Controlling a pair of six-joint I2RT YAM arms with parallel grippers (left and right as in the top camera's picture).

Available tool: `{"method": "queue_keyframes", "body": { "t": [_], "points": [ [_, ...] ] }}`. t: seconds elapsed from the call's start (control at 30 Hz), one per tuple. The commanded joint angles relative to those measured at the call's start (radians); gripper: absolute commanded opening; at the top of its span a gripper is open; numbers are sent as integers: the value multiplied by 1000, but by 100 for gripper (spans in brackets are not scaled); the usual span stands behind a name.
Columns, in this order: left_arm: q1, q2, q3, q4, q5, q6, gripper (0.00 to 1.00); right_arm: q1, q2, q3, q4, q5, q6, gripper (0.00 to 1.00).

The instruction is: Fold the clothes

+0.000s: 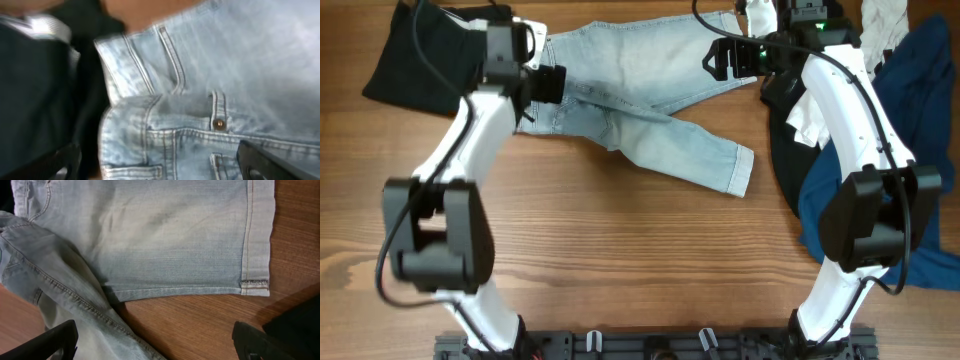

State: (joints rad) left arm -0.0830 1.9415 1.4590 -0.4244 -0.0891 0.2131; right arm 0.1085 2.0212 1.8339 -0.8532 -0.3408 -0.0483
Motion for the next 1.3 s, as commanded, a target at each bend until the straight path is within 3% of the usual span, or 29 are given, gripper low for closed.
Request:
{"method": "queue_keyframes", "body": {
  "t": [0.0,0.2,0.27,0.33,0.43,0.57,0.93,1.03,1.1,1.13,1.23,1.27],
  "points": [
    [6,97,283,-178,94,-76,100,6,0,10,-2,-37,-1,100],
    [6,236,593,-451,129,-79,100,6,0,10,-8,-43,-1,100],
    [8,277,663,-557,122,-188,99,10,0,10,-9,-43,-2,100],
    [9,306,689,-613,123,-391,100,16,0,10,-7,-43,-2,100],
    [-5,331,689,-637,145,-531,99,24,0,10,-5,-43,-1,100],
    [-37,359,688,-650,152,-610,100,37,0,10,-13,-42,-2,100],
    [-7,464,688,-647,220,-719,99,51,0,10,-16,-42,-1,100],
    [5,480,688,-658,235,-719,87,51,0,10,-16,-42,-1,100],
    [10,480,688,-657,251,-718,63,51,0,10,-16,-42,-2,100],
    [10,479,689,-657,253,-717,55,51,0,10,-15,-42,-2,100],
    [9,475,689,-661,255,-715,12,51,0,10,-16,-42,-1,100],
    [9,472,689,-667,257,-715,4,51,0,9,-16,-42,-1,100]
  ]
}}
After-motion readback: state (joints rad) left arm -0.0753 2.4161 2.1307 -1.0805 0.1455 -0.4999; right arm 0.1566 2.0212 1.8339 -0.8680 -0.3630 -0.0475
